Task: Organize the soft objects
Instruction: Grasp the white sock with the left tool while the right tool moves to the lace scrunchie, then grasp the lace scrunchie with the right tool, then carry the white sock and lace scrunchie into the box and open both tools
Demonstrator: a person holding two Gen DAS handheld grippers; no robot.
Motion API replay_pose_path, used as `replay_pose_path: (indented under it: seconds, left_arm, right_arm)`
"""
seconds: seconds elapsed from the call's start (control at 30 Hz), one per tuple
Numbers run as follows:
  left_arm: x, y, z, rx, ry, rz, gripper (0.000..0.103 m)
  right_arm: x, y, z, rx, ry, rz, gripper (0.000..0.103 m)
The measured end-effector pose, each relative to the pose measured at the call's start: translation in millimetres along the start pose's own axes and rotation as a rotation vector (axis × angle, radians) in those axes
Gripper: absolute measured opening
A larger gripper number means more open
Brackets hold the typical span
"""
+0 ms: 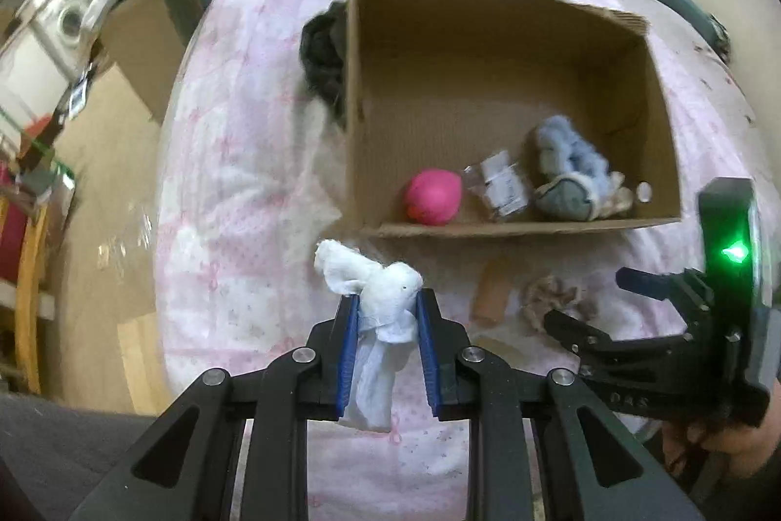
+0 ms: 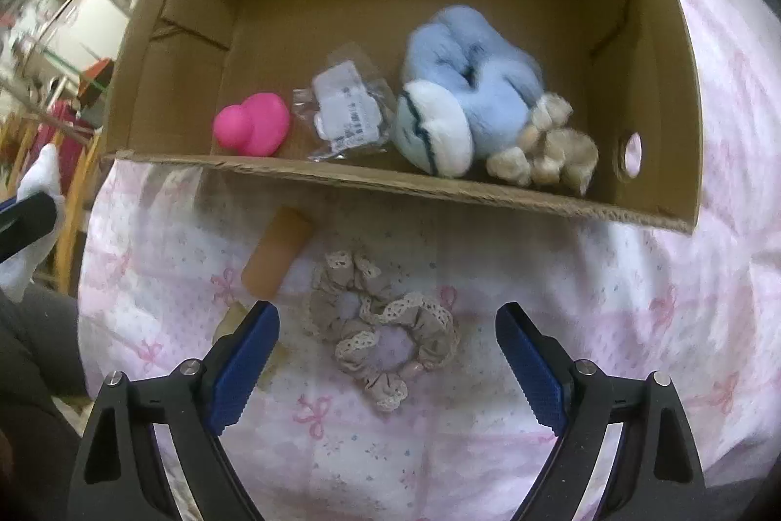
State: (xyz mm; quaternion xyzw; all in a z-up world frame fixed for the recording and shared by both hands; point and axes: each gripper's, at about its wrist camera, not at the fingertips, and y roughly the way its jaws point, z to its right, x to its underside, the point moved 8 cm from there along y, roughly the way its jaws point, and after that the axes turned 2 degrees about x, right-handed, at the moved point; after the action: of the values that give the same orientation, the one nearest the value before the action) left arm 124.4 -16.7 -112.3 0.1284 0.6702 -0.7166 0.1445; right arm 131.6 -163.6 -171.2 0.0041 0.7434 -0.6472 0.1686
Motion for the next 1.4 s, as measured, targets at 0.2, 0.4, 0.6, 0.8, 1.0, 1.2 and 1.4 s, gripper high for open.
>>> replay_pose_path:
  seconds: [0.2, 0.4, 0.6, 0.8, 1.0, 1.2, 1.4]
  left_arm:
    - [-9.1, 1.7, -4.7, 0.006, -0.032, 0.024, 0.021]
    - [-8.1, -1.1, -1.1, 0.008, -0.018, 0.034, 0.021]
    - [-9.6, -2.5, -8.8, 0.003, -0.054, 0.044, 0.021]
    - [-10.5, -6.1, -22.6, -0.001, -0.103, 0.06, 0.021]
    - [-9.0, -8.1, -24.3, 0.003, -0.113, 0.065, 0.021]
    - [-6.5, -16.3, -22.3, -0.015, -0.091, 0.093, 0.021]
    - [-13.5, -27.5, -23.4, -0.021, -0.103, 0.112, 0.021]
  right_arm:
    - [3.5, 13.7, -9.0, 0.023, -0.034, -0.031, 0.094]
    - [8.7, 27.6, -15.9, 0.036, -0.058, -0.07, 0.075]
    - [13.7, 29.2, -19.2, 0.006, -0.051, -0.067, 0.02]
    - [8.7, -4.8, -15.3, -0.096, 0.03, 0.017, 0.019]
    - [7.9, -34.2, -6.4, -0.165, 0.097, 0.077, 0.019]
    - [7.5, -62.8, -1.4, -0.21, 0.101, 0.129, 0.019]
    - [-0.2, -103.8, 3.5, -0.258, 0.121, 0.213, 0.019]
